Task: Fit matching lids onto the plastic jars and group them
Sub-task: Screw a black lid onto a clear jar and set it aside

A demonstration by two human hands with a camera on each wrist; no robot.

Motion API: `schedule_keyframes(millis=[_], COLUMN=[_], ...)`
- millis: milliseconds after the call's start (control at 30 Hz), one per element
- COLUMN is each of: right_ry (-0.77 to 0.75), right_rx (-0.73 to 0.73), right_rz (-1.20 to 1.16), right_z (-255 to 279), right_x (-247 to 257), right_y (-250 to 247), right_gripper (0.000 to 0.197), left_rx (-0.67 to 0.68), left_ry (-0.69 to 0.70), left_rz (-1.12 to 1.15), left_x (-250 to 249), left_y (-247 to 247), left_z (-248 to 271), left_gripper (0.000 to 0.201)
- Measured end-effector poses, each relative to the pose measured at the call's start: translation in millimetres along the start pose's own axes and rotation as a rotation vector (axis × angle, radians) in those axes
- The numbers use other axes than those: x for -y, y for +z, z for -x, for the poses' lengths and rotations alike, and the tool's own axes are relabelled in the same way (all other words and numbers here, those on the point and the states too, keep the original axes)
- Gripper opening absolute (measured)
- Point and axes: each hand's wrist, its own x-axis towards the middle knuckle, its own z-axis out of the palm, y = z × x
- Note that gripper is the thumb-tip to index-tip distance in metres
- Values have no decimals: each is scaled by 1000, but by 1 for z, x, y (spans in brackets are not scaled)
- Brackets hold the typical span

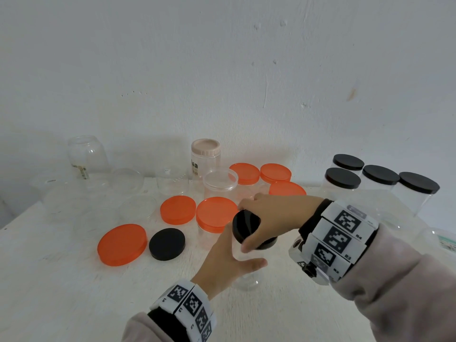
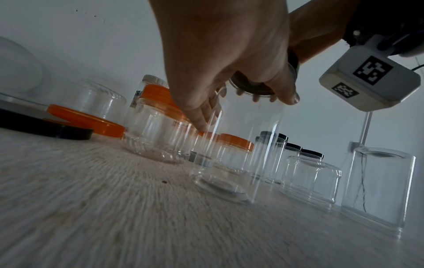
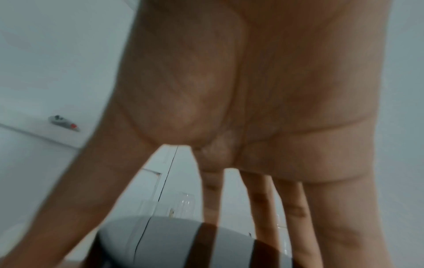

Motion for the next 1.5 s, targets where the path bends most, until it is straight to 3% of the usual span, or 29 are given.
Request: schedule_keyframes(millis=[100, 267, 567, 667, 767, 1100, 1300, 1500], right_ry=[-62, -99, 7, -44, -103, -17, -64, -110], right_rx=[72, 76, 2, 62, 74, -53, 35, -102], right_rz=[25, 16, 15, 1, -8, 30, -18, -54], right_z=[5, 3, -1, 2, 3, -4, 1, 1], right_x=[1, -1, -1, -1, -2, 0, -6, -13], right_y=[-5, -8, -1, -4, -7, 4, 0, 16], right_gripper=[91, 85, 77, 87, 83, 74, 86, 80], left_rx=[-3, -4, -5, -1, -3, 20, 6, -4], left_ry=[-11, -9, -10, -10, -10, 5, -2, 19], left_rz=[-19, -33, -14, -21, -30, 21, 5, 15], left_x=[0, -1, -1, -1, -2, -3, -3, -4], left_y=[0, 1, 0, 0, 1, 0, 1, 1], left_z=[0, -1, 0, 0, 0, 1, 2, 3], left_gripper=[77, 74, 81, 77, 75, 80, 74, 73])
